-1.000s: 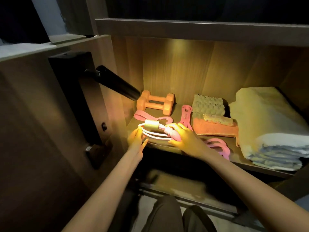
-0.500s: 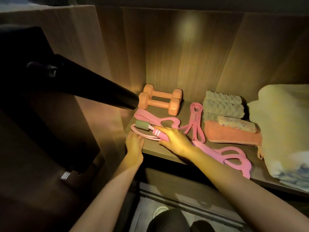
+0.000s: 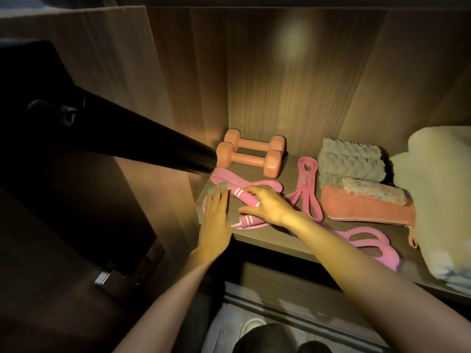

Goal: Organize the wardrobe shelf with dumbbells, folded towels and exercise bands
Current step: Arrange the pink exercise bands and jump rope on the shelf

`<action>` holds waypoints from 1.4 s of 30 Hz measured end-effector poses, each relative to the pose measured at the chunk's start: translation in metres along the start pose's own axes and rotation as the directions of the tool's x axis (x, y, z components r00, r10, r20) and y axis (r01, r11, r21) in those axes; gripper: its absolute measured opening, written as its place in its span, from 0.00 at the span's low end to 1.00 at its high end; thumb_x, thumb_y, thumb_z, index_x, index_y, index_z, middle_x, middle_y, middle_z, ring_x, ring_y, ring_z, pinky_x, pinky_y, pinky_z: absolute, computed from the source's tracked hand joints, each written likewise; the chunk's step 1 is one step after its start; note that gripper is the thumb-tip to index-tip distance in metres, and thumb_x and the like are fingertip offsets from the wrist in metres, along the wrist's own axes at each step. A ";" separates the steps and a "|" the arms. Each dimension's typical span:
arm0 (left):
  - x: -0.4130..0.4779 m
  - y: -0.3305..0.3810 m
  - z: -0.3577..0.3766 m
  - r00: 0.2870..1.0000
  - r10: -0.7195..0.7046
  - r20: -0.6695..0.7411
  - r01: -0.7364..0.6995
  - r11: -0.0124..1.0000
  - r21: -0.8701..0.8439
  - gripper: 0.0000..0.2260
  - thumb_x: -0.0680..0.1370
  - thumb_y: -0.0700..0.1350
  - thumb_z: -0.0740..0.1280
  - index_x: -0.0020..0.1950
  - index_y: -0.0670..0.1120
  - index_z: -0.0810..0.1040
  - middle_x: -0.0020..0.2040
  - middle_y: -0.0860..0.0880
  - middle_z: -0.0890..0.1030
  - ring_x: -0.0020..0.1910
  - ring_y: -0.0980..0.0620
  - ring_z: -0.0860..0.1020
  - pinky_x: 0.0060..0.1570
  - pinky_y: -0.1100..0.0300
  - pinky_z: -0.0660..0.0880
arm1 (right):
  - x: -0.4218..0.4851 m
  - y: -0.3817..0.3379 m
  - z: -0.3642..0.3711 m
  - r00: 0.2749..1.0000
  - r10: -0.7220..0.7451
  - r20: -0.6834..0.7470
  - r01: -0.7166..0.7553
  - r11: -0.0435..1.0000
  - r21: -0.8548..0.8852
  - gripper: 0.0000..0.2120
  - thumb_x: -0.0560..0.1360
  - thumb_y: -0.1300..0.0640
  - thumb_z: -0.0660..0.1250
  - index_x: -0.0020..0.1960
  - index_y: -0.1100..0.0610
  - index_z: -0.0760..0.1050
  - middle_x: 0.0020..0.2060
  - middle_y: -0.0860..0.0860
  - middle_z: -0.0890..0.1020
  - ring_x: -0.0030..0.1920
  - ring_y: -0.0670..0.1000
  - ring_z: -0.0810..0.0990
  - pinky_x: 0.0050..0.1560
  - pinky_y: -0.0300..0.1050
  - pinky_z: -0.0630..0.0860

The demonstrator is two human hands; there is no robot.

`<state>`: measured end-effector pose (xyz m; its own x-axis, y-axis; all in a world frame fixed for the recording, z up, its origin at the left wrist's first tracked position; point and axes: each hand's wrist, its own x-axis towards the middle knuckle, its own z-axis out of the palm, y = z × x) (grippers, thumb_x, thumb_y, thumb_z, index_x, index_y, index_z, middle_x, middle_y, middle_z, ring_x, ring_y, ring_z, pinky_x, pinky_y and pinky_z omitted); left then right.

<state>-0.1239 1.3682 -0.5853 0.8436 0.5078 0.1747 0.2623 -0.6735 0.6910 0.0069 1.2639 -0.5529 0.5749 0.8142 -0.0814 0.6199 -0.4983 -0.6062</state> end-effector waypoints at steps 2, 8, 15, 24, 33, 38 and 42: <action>0.007 -0.002 0.000 0.999 0.003 0.053 -0.008 0.996 0.086 0.30 0.80 0.32 0.55 0.79 0.46 0.47 0.79 0.49 0.46 0.77 0.47 0.41 0.75 0.51 0.42 | -0.004 0.003 -0.001 1.000 0.014 -0.019 -0.015 1.000 -0.021 0.32 0.75 0.46 0.68 0.74 0.50 0.58 0.64 0.57 0.73 0.58 0.57 0.76 0.59 0.56 0.75; 0.014 -0.009 0.007 0.993 -0.036 0.111 0.005 0.962 0.272 0.30 0.80 0.32 0.56 0.79 0.47 0.47 0.79 0.47 0.48 0.77 0.44 0.45 0.76 0.50 0.44 | -0.009 0.010 0.000 0.998 -0.057 -0.026 0.054 0.995 -0.088 0.25 0.80 0.52 0.62 0.75 0.49 0.60 0.66 0.55 0.73 0.62 0.55 0.74 0.62 0.52 0.72; 0.016 -0.013 0.003 0.998 -0.047 0.044 0.025 0.912 0.409 0.34 0.77 0.32 0.61 0.78 0.48 0.50 0.79 0.46 0.47 0.77 0.43 0.45 0.74 0.50 0.45 | -0.008 0.016 -0.002 0.980 -0.006 -0.200 0.022 0.997 0.076 0.18 0.78 0.58 0.64 0.67 0.49 0.71 0.61 0.51 0.78 0.56 0.53 0.78 0.58 0.52 0.76; 0.019 -0.006 0.004 0.977 -0.205 -0.065 0.207 0.978 0.026 0.28 0.76 0.30 0.62 0.75 0.43 0.63 0.74 0.42 0.61 0.73 0.43 0.60 0.70 0.46 0.63 | -0.013 0.025 -0.002 0.995 0.078 -0.060 -0.059 0.961 0.271 0.15 0.73 0.60 0.72 0.58 0.56 0.74 0.55 0.51 0.79 0.55 0.51 0.78 0.57 0.48 0.75; 0.005 -0.007 0.005 0.998 -0.062 0.014 0.061 0.994 0.090 0.24 0.80 0.34 0.56 0.76 0.45 0.60 0.77 0.44 0.55 0.76 0.43 0.51 0.75 0.48 0.49 | -0.020 0.021 -0.006 0.997 -0.038 -0.074 0.024 0.982 -0.186 0.21 0.78 0.53 0.64 0.71 0.48 0.69 0.59 0.52 0.78 0.55 0.52 0.72 0.55 0.49 0.73; 0.003 -0.012 0.002 0.987 -0.115 0.110 0.086 0.966 0.244 0.24 0.81 0.33 0.53 0.77 0.43 0.54 0.79 0.44 0.46 0.77 0.42 0.43 0.75 0.47 0.45 | -0.038 0.016 -0.010 0.975 -0.141 0.171 0.189 0.932 -0.309 0.31 0.71 0.28 0.59 0.71 0.29 0.55 0.77 0.47 0.52 0.73 0.54 0.51 0.70 0.66 0.54; 0.006 -0.007 0.001 0.982 -0.151 0.113 0.109 0.944 0.312 0.25 0.79 0.30 0.54 0.76 0.38 0.55 0.79 0.41 0.45 0.77 0.41 0.42 0.75 0.46 0.45 | -0.049 0.010 -0.002 0.935 -0.294 0.200 0.354 0.827 -0.436 0.33 0.64 0.26 0.64 0.64 0.38 0.71 0.77 0.44 0.43 0.74 0.55 0.45 0.71 0.67 0.50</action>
<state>-0.1198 1.3754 -0.5893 0.8420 0.5393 -0.0118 0.4856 -0.7483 0.4520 -0.0134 1.2185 -0.5535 0.2482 0.9671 -0.0555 0.9493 -0.2542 -0.1850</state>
